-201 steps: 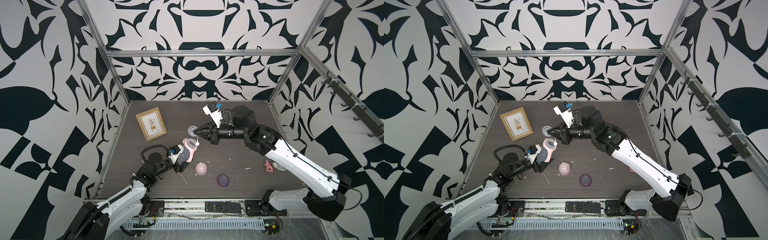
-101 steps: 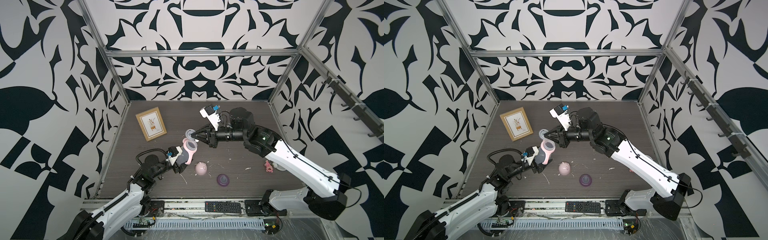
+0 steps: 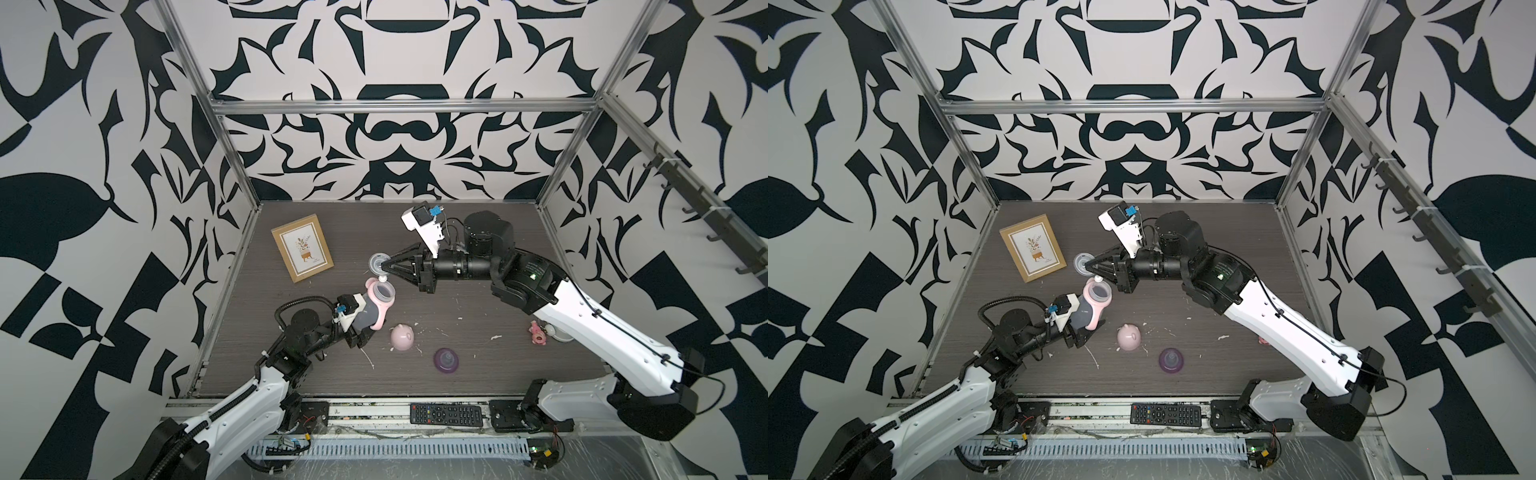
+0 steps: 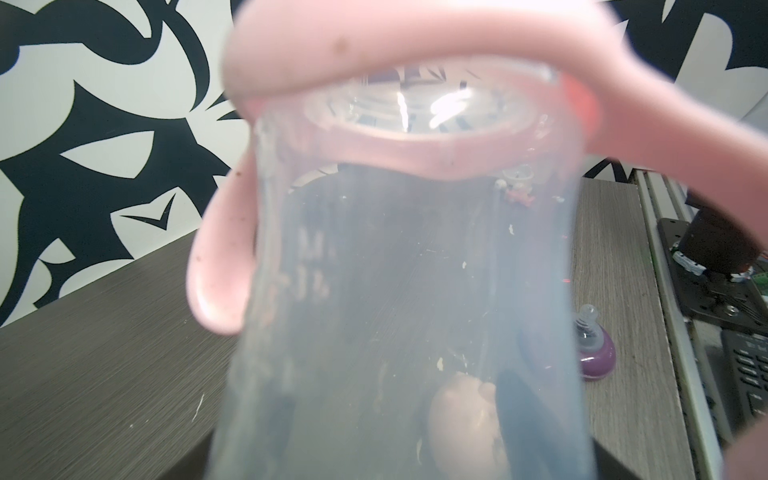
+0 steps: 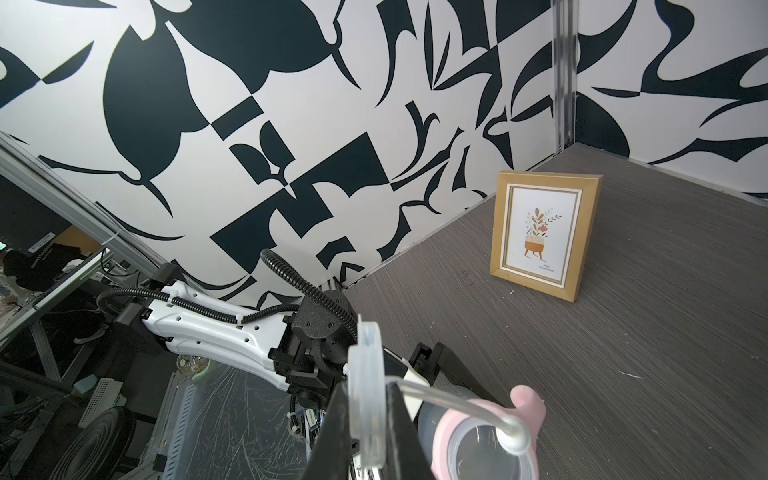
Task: Assemble the baby bottles
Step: Place the straw into the baby bottle.
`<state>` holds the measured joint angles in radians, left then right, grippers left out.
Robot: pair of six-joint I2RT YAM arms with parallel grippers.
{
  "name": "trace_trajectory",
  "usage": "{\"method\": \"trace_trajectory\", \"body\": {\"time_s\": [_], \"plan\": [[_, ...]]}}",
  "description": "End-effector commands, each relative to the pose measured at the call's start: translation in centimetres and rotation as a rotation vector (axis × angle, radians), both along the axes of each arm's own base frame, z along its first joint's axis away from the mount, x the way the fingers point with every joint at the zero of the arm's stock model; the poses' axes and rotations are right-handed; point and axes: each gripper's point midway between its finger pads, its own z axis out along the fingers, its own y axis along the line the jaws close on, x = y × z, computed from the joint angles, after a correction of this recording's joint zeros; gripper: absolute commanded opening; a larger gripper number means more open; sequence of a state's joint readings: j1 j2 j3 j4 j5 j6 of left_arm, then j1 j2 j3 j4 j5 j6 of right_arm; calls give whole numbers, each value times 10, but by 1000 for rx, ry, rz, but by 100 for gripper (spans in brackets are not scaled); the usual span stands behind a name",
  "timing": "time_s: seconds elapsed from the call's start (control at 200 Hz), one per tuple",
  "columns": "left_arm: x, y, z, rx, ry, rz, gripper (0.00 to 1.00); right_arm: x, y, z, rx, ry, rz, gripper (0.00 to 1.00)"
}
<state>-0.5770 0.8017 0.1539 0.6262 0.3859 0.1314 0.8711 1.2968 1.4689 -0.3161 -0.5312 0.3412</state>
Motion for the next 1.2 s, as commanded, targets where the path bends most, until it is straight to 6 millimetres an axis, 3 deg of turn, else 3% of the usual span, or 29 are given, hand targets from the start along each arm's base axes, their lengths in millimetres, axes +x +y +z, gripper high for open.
{"method": "trace_trajectory", "body": {"time_s": [0.0, 0.835, 1.195], "plan": [[-1, 1, 6, -9, -29, 0, 18, -6, -2, 34, 84, -66, 13, 0], [1, 2, 12, -22, -44, 16, 19, -17, 7, 24, 100, -17, 48, 0], [-2, 3, 28, -65, -84, 8, 19, -19, 7, 13, 114, 31, 41, 0]]}}
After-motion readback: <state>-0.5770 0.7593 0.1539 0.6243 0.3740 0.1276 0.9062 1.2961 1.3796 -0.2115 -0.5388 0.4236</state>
